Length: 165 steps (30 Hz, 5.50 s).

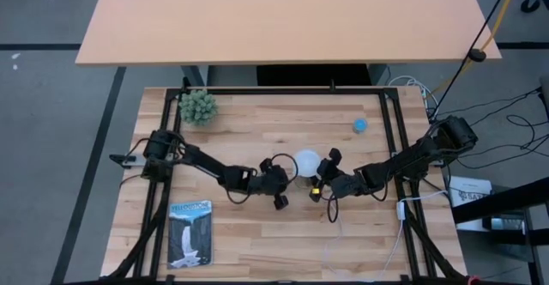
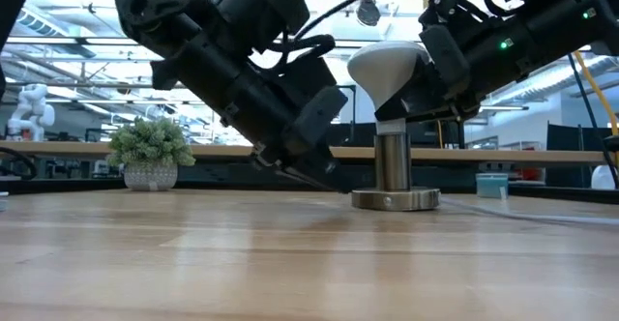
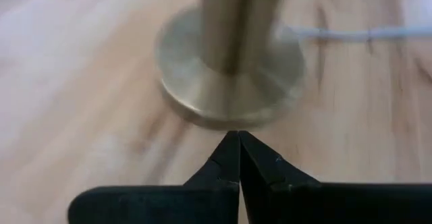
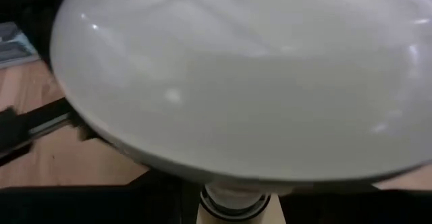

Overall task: Screw lightbulb
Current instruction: Remove the lightbulb from the desk lamp

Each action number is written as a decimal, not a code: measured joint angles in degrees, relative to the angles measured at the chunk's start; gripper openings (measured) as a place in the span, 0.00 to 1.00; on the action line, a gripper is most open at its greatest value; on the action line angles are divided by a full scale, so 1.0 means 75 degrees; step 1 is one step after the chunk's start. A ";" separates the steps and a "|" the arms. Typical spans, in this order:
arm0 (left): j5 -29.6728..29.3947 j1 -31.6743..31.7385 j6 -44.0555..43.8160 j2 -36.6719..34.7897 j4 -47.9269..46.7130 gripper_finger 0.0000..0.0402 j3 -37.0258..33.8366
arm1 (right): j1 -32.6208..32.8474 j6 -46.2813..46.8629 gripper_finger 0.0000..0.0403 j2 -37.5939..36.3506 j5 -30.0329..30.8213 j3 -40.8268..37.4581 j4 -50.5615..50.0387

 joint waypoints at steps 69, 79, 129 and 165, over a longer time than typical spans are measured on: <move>0.0729 0.1164 0.1194 -0.0755 -0.0865 0.00 0.0283 | 0.0031 -0.0312 0.49 0.0006 -0.0889 -0.0015 -0.0164; 0.0526 0.0827 0.0997 -0.0758 -0.1261 0.00 0.0286 | 0.0130 -0.0032 0.49 -0.0067 -0.0885 -0.0009 -0.0623; 0.2706 0.1590 0.3016 -0.0772 0.0829 0.00 0.0297 | 0.0961 0.0494 0.00 0.0361 0.0351 0.0000 0.0111; 0.3120 0.0278 0.2453 -0.0752 -0.0155 0.00 0.0286 | 0.1026 0.1064 0.00 0.0248 0.1474 -0.0020 -0.0944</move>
